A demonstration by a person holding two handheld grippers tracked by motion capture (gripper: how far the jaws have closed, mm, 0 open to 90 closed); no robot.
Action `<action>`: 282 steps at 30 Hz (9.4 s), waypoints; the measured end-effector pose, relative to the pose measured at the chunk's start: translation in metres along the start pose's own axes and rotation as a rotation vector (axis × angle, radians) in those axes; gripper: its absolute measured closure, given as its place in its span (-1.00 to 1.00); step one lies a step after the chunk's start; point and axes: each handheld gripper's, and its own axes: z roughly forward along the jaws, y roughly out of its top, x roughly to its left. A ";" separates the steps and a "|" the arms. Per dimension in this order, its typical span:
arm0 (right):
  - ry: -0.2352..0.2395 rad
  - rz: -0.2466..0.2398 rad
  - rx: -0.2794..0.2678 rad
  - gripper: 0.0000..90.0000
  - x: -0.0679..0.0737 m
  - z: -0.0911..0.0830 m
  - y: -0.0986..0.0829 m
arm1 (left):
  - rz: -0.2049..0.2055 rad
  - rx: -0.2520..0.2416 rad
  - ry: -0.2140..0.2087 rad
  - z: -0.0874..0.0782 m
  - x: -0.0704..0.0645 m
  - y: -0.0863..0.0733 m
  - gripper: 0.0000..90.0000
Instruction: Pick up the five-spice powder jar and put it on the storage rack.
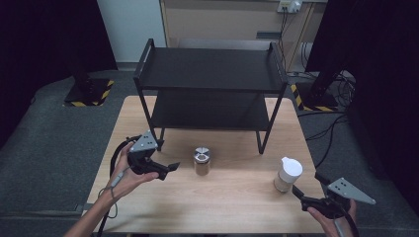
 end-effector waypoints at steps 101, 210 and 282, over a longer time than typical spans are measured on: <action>0.004 0.020 -0.008 -0.92 -0.003 0.003 -0.004 | 0.123 0.037 -0.135 -0.054 0.039 0.154 -0.24; 0.019 0.045 -0.034 -0.92 -0.009 0.002 -0.005 | 0.038 -0.288 0.171 -0.101 0.015 0.193 -0.90; 0.014 0.022 -0.003 -0.92 -0.003 0.010 -0.003 | -0.193 -0.210 0.264 -0.061 -0.031 -0.129 -0.93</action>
